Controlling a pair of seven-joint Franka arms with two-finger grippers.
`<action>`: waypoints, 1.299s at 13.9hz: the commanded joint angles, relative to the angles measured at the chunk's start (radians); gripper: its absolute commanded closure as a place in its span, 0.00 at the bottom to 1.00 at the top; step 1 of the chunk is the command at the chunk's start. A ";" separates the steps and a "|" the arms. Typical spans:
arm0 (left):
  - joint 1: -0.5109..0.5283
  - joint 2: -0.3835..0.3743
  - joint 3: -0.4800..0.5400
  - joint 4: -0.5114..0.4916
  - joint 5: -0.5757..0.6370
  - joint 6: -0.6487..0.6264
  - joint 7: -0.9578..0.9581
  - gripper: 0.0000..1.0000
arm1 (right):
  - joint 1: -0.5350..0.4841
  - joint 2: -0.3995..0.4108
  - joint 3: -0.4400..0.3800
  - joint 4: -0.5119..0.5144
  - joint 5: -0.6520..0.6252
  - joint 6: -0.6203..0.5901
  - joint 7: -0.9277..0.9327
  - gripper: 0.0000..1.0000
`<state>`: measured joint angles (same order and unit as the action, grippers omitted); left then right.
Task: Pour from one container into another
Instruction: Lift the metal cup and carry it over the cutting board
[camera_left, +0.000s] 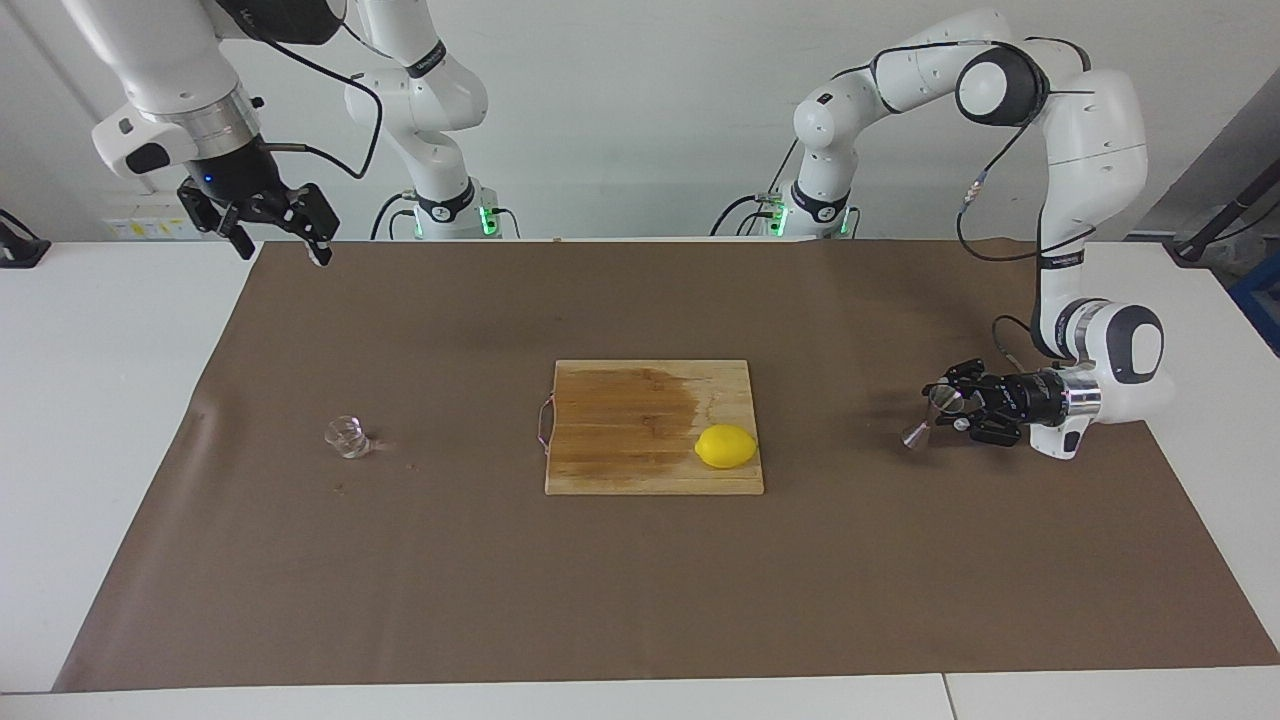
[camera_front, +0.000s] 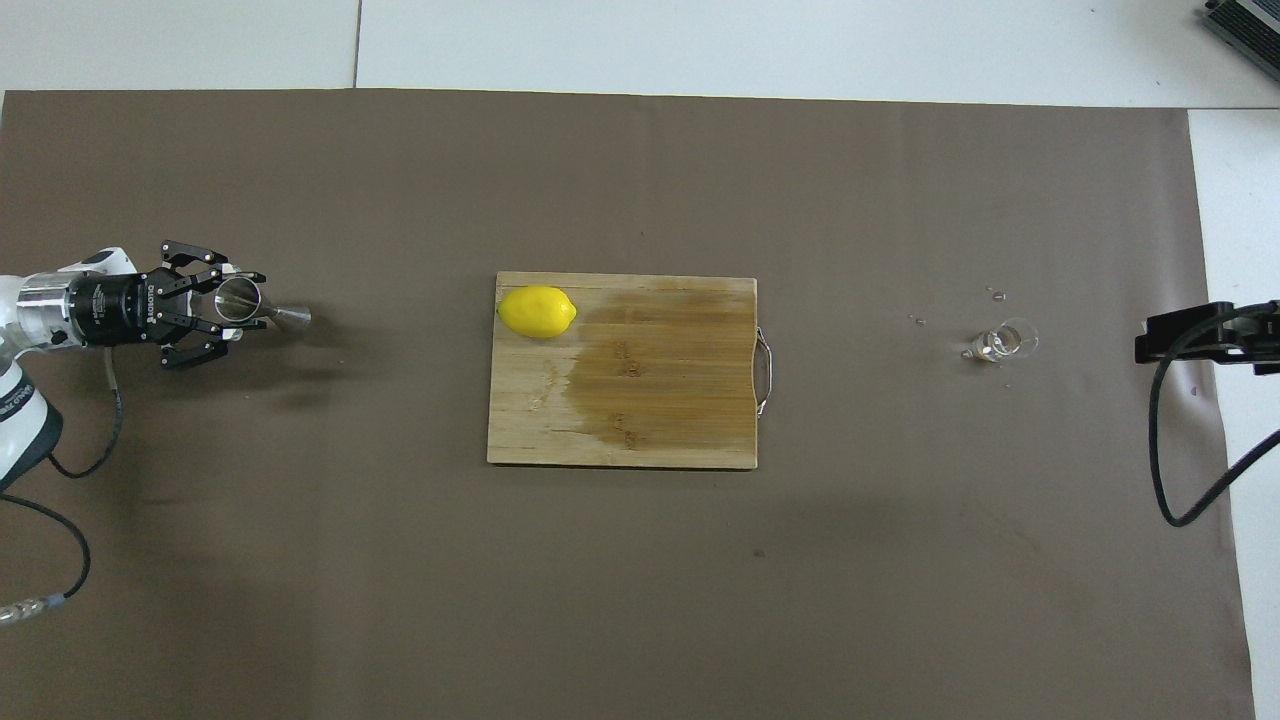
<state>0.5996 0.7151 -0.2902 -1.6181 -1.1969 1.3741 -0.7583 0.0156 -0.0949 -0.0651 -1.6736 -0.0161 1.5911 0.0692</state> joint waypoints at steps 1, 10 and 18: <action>-0.072 -0.089 0.013 -0.035 -0.049 0.022 -0.007 0.61 | 0.003 -0.022 -0.009 -0.021 0.024 0.001 -0.015 0.00; -0.303 -0.209 0.022 -0.154 -0.222 0.091 0.005 0.59 | 0.003 -0.022 -0.009 -0.021 0.024 0.001 -0.015 0.00; -0.613 -0.310 0.110 -0.236 -0.360 0.249 -0.101 0.60 | 0.003 -0.022 -0.009 -0.021 0.024 0.001 -0.015 0.00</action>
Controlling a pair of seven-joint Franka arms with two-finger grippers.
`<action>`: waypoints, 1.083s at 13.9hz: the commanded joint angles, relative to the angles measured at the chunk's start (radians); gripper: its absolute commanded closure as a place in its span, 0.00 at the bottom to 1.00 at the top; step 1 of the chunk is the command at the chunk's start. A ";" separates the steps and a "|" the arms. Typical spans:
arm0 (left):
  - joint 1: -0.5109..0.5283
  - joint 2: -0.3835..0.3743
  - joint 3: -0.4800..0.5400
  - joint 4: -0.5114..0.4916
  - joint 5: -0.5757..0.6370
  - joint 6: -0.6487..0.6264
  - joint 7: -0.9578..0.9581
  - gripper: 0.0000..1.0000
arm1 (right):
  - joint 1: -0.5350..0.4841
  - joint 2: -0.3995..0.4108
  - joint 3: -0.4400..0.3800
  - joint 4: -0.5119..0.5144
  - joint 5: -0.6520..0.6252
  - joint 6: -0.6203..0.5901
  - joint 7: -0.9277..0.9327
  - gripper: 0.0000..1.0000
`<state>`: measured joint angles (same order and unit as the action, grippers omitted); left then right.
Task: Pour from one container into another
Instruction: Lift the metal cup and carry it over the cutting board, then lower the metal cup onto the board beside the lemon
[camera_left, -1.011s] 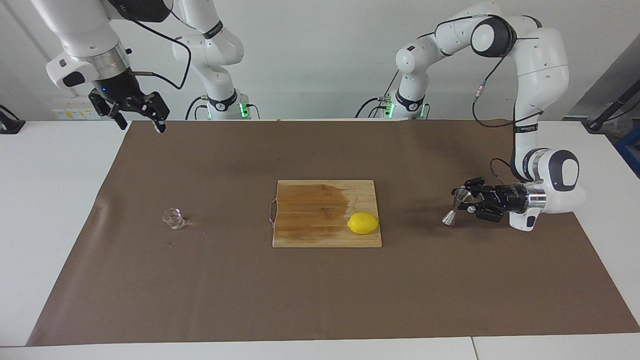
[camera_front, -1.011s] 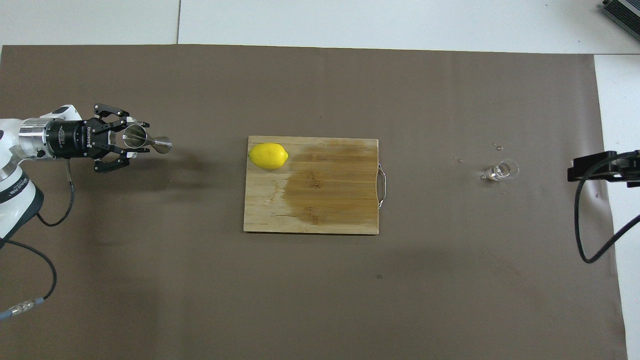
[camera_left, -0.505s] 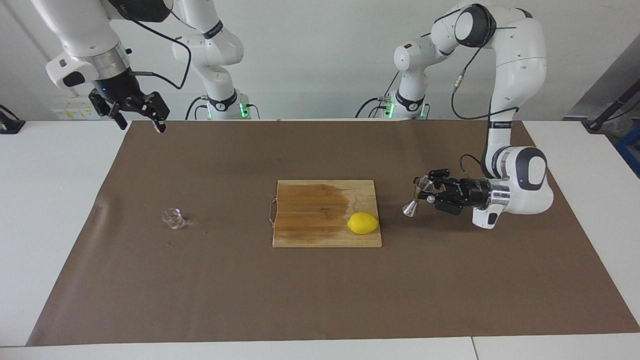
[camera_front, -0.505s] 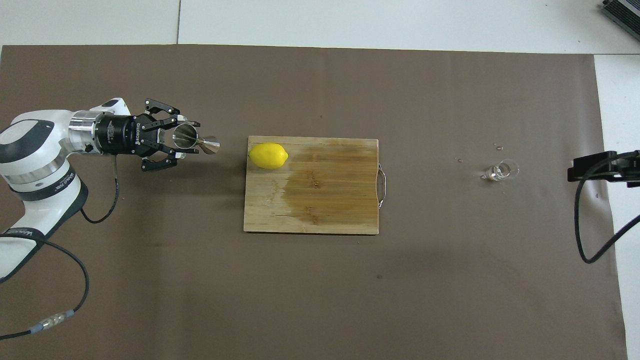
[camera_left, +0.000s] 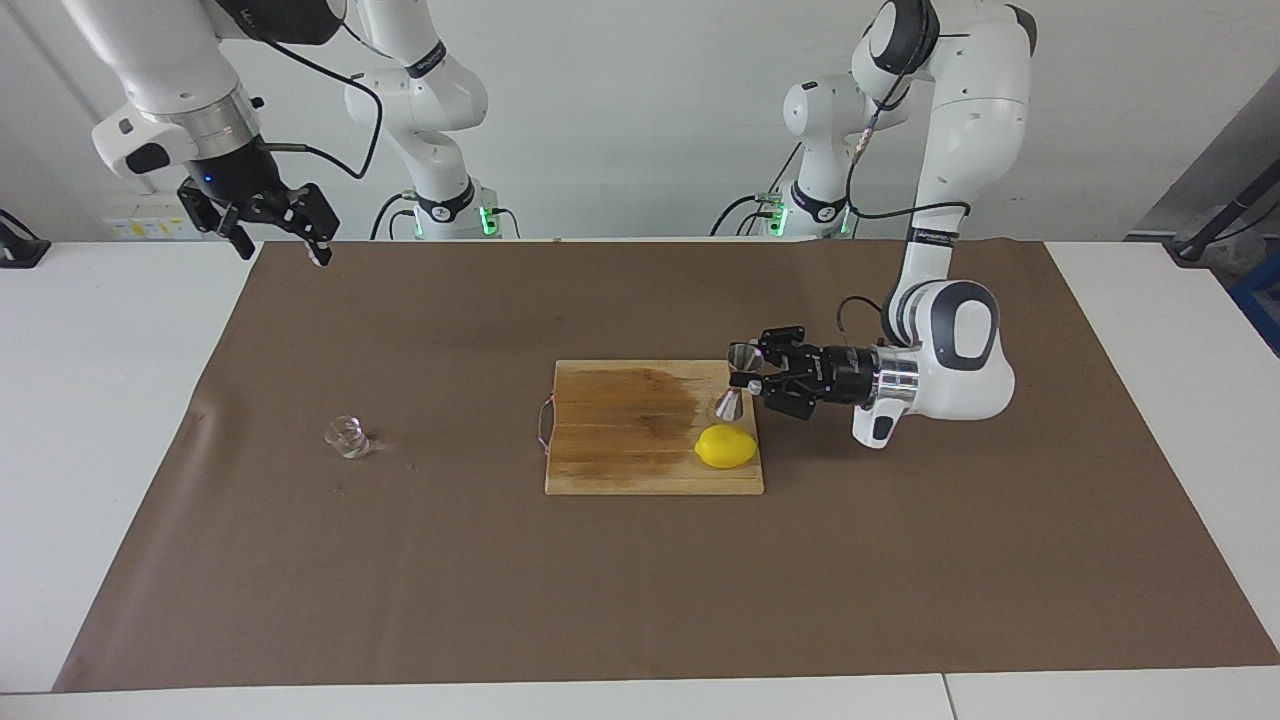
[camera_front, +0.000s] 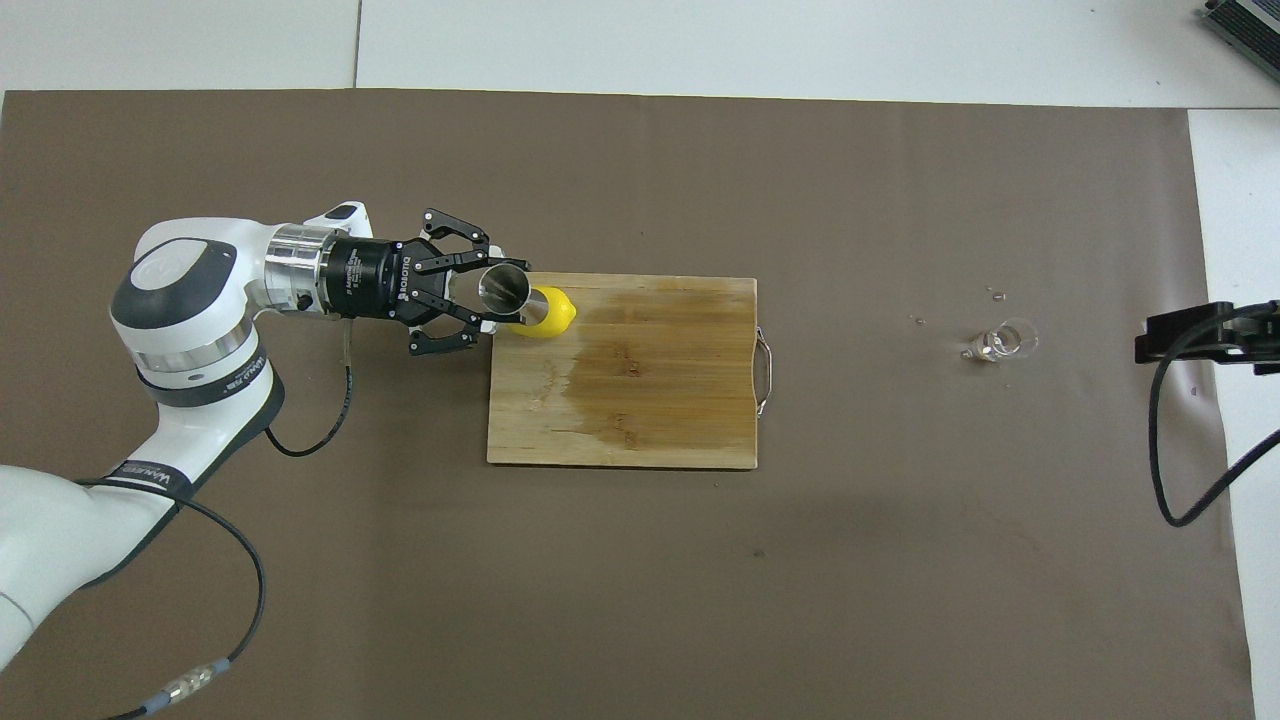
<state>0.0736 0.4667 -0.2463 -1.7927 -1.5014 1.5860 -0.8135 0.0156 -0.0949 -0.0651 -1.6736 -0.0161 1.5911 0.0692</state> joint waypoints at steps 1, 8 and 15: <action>-0.139 -0.063 0.099 -0.066 -0.069 0.052 -0.055 0.60 | 0.003 -0.022 -0.009 -0.021 0.024 0.003 -0.015 0.00; -0.340 -0.034 0.217 -0.079 -0.200 0.108 -0.020 0.59 | 0.003 -0.022 -0.009 -0.021 0.024 0.003 -0.015 0.00; -0.371 0.045 0.217 -0.079 -0.227 0.111 0.072 0.60 | 0.003 -0.022 -0.009 -0.021 0.024 0.001 -0.015 0.00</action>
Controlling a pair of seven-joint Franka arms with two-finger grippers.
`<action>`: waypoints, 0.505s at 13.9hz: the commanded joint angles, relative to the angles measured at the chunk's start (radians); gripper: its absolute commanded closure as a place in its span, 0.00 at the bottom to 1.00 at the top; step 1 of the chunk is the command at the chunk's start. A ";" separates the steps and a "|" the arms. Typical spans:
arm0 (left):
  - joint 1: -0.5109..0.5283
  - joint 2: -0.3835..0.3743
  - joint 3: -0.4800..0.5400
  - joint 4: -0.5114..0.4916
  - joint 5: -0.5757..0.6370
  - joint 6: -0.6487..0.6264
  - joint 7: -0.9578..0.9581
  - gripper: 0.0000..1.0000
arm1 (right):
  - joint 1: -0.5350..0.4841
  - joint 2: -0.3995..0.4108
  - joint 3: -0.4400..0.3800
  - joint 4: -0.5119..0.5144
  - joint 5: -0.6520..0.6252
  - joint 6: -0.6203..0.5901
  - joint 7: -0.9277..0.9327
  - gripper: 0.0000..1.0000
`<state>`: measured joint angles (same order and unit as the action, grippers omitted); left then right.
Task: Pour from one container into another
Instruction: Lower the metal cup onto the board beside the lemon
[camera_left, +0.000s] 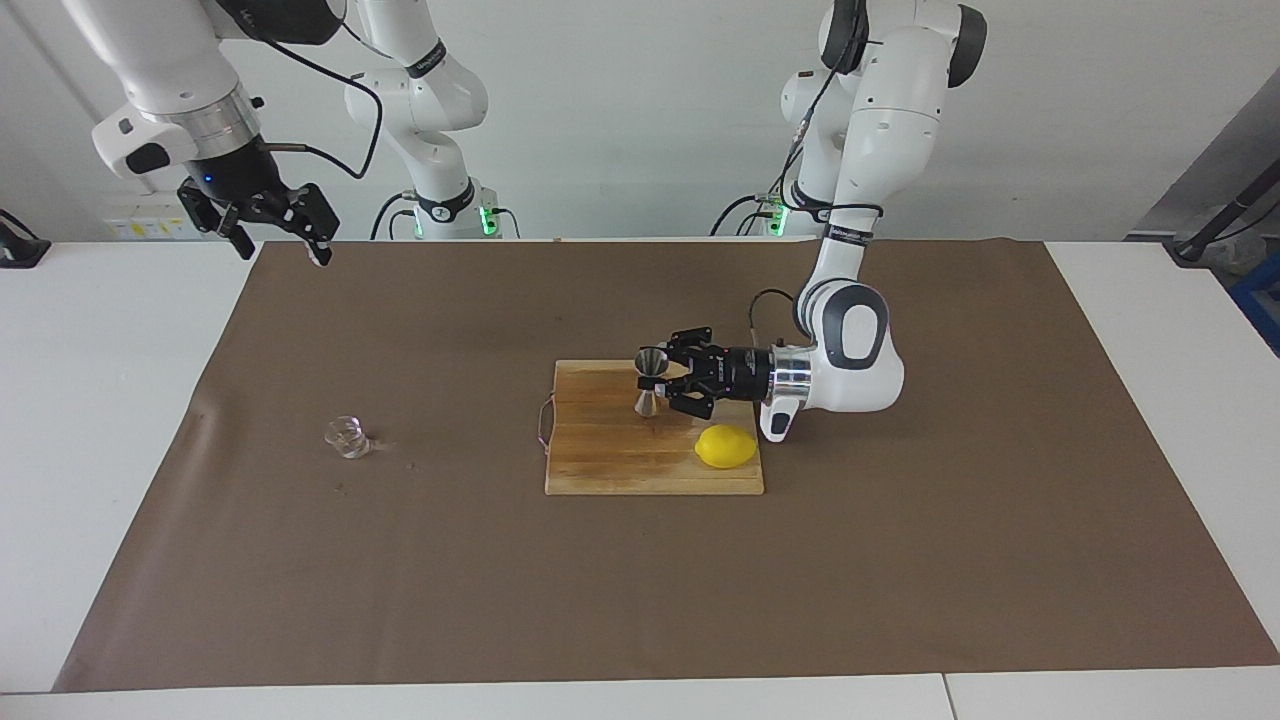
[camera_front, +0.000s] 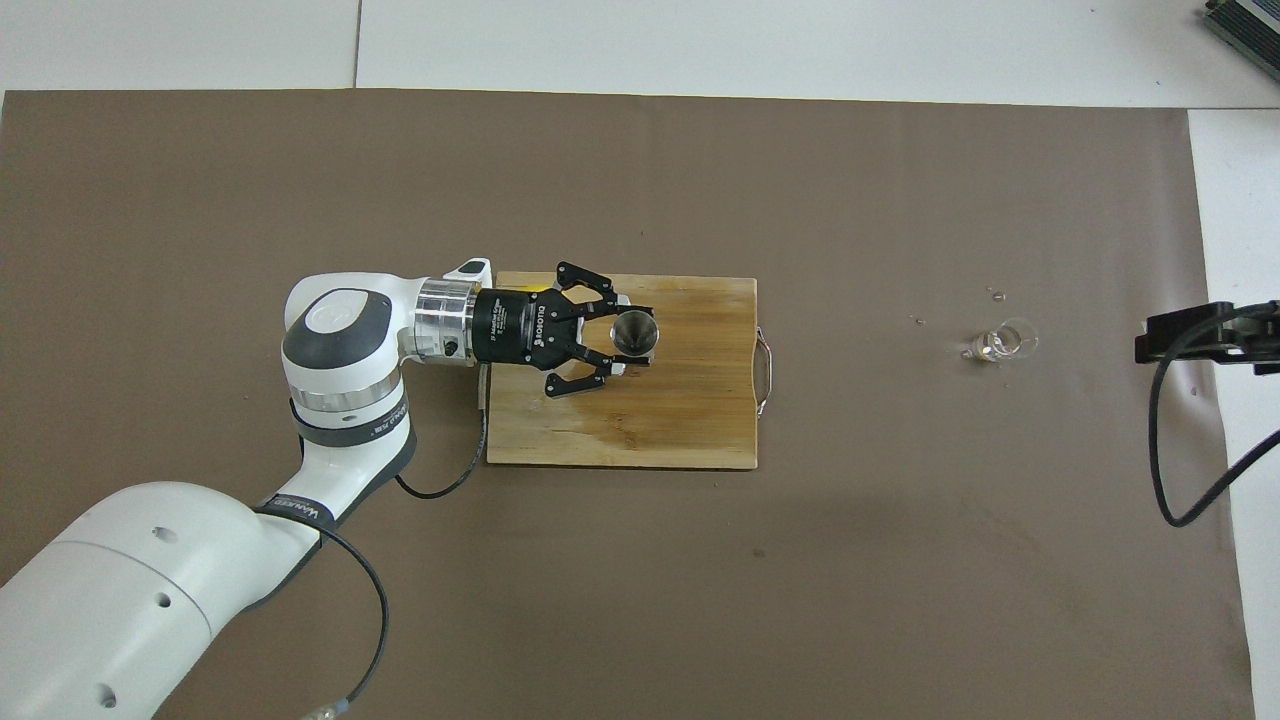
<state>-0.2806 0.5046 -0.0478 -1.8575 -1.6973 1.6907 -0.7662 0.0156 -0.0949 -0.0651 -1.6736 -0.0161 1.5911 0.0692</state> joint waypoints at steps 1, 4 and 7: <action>-0.017 0.024 0.019 -0.012 -0.032 0.006 0.037 0.60 | 0.003 -0.022 -0.009 -0.021 0.024 0.001 -0.015 0.00; -0.014 0.058 0.019 -0.006 -0.032 0.003 0.090 0.60 | 0.003 -0.022 -0.009 -0.021 0.024 0.001 -0.015 0.00; -0.012 0.077 0.019 0.007 -0.032 0.003 0.096 0.60 | 0.003 -0.022 -0.009 -0.021 0.024 0.003 -0.015 0.00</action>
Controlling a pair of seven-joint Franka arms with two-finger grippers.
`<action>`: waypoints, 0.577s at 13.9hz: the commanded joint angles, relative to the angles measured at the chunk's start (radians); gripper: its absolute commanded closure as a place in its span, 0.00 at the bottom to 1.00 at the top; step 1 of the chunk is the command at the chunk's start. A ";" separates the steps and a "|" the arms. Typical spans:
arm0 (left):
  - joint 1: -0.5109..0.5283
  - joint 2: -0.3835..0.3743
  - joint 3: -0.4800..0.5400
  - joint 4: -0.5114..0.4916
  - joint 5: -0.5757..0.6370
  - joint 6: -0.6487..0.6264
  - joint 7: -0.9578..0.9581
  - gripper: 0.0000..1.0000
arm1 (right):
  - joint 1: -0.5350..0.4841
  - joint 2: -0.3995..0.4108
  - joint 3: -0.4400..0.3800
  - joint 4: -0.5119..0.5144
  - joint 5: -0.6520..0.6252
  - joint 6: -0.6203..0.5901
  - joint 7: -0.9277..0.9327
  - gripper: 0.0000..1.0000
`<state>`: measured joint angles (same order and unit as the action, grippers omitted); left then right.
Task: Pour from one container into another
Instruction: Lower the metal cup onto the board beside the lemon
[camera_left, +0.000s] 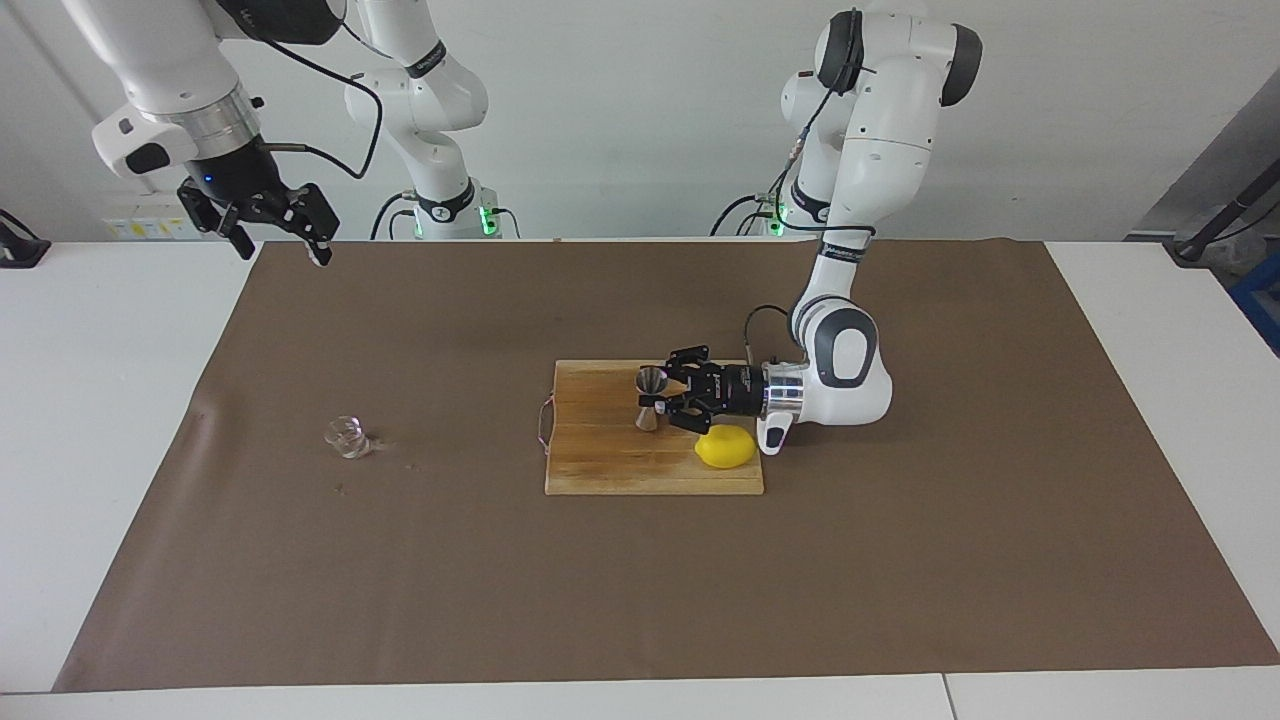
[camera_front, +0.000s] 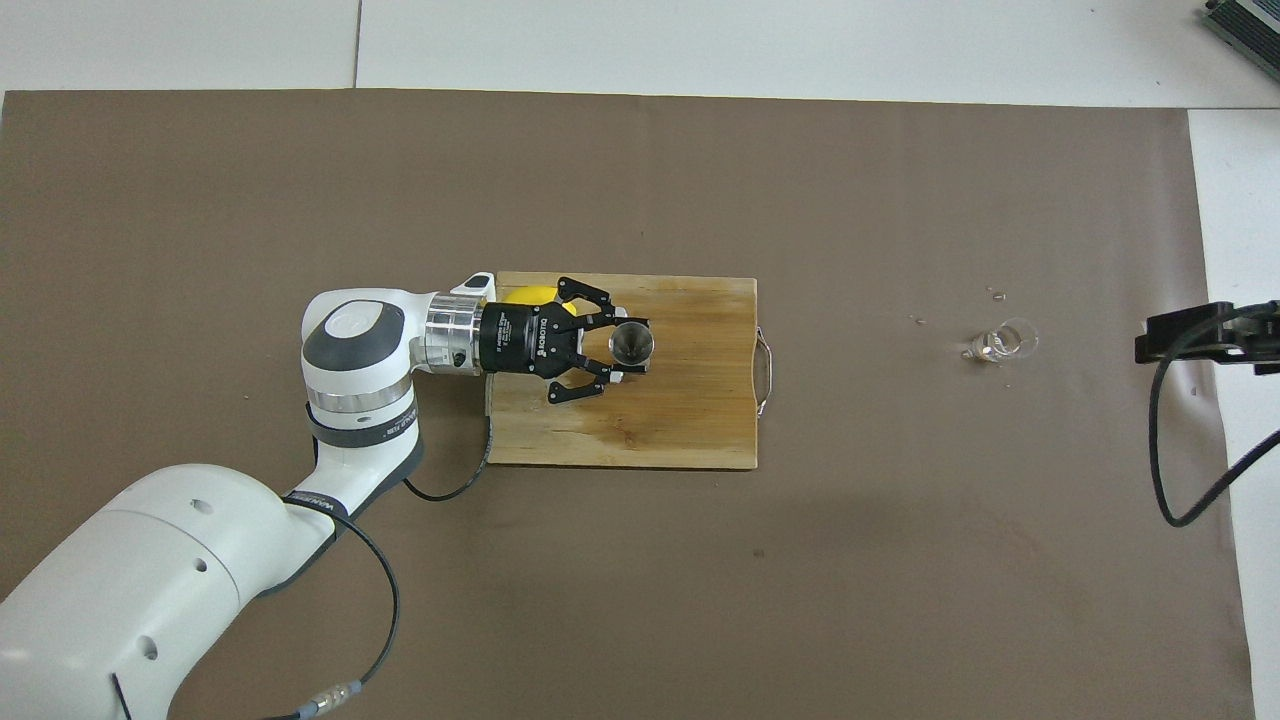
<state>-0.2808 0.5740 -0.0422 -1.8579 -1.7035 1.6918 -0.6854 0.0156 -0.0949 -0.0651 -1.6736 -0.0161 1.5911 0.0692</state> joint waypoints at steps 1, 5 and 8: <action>-0.012 0.007 0.013 0.009 -0.025 0.003 0.015 0.60 | 0.003 -0.022 -0.009 -0.021 0.024 0.003 -0.015 0.00; -0.012 0.023 0.013 0.013 -0.027 0.003 0.018 0.60 | 0.003 -0.022 -0.009 -0.021 0.024 0.001 -0.015 0.00; -0.012 0.032 0.013 0.017 -0.027 0.003 0.032 0.60 | 0.003 -0.022 -0.009 -0.021 0.024 0.001 -0.015 0.00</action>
<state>-0.2808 0.5887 -0.0395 -1.8545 -1.7068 1.6920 -0.6684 0.0156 -0.0949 -0.0651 -1.6736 -0.0161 1.5911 0.0692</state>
